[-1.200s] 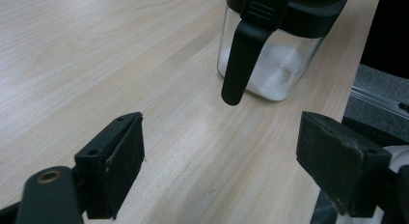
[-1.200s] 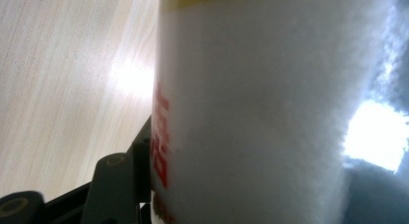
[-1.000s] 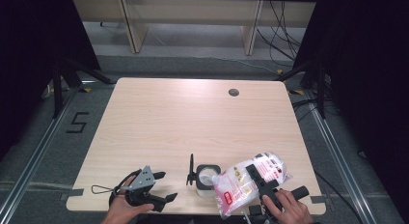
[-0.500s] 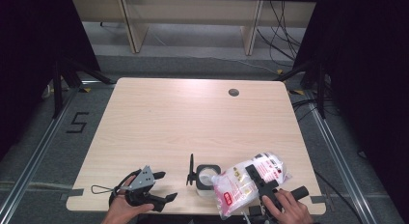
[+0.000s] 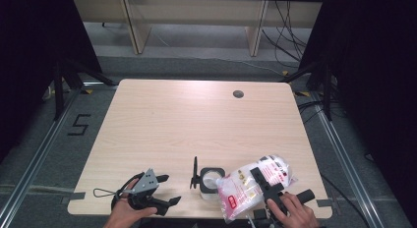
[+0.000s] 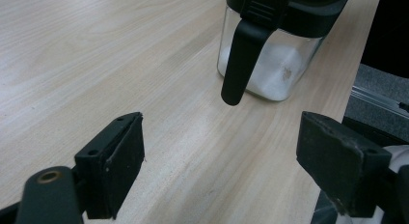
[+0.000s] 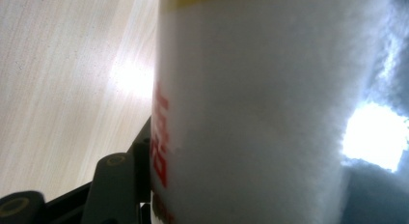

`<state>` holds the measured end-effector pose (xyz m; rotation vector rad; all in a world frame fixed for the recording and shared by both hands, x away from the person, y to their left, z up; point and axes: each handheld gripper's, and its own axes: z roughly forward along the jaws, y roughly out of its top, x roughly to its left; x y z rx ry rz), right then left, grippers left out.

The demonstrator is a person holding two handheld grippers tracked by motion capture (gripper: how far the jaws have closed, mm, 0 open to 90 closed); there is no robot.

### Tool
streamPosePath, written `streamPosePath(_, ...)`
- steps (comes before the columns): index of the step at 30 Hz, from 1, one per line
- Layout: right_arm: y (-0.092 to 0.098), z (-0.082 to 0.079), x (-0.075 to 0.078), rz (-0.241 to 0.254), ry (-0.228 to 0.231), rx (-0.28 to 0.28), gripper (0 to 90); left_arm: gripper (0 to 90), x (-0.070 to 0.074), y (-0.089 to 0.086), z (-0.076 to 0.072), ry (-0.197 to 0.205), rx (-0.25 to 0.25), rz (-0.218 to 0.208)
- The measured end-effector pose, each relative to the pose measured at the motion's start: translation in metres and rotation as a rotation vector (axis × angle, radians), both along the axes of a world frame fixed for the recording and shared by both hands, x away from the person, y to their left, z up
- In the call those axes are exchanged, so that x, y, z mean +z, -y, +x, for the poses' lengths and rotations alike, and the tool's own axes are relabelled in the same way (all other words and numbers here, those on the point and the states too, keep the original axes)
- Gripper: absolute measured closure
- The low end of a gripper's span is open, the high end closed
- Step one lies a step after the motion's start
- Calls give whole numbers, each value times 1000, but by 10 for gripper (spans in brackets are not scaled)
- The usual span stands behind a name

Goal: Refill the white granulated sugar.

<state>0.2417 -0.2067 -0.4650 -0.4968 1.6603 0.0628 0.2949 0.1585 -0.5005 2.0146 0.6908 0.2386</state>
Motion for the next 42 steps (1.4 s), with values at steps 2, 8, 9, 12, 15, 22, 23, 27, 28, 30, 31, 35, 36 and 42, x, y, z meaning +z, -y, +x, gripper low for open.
streamPosePath(2, 0, 0, 0, -2, 1, 2, 435, 168, 0, 0, 0, 1, -1, 2)
streamPosePath(8, 0, 0, 0, 1, 1, 1, 436, 168, 0, 0, 0, -1, -1, 1)
streamPosePath(9, 0, 0, 0, -1, 1, 1, 436, 168, 0, 0, 0, -1, -1, 1)
streamPosePath(12, 0, 0, 1, 2, -2, 3, 437, 168, 0, 0, 0, -1, 1, -3)
streamPosePath(15, 0, 0, 0, 5, 8, 9, 437, 168, 0, 0, 0, 0, -2, 2)
streamPosePath(22, 1, 0, 0, -1, 17, 5, 437, 168, 0, 0, 0, -1, 0, 0)
streamPosePath(23, 1, 0, 0, -1, 16, 5, 437, 168, 0, 0, 0, 0, 0, 1)
streamPosePath(27, 0, -1, 0, 2, 17, 6, 438, 168, 0, 0, 0, 0, 2, 3)
streamPosePath(28, 0, -1, 0, 1, 18, 7, 438, 168, 0, 0, 0, 0, -2, 1)
streamPosePath(30, -1, 0, 1, -11, 26, 15, 438, 168, 0, 0, 1, -2, -2, 1)
streamPosePath(31, -1, 0, 1, -15, 26, 15, 438, 168, 0, 0, 1, -2, -1, 2)
streamPosePath(35, -2, -1, 1, -19, 35, 17, 439, 168, 0, 0, 0, -1, -2, 2)
streamPosePath(36, -1, -1, 0, -12, 27, 11, 439, 168, 0, 0, 1, -2, -2, 2)
streamPosePath(42, -2, 0, 3, -36, 43, 37, 439, 168, 0, 0, 0, -1, -1, 1)
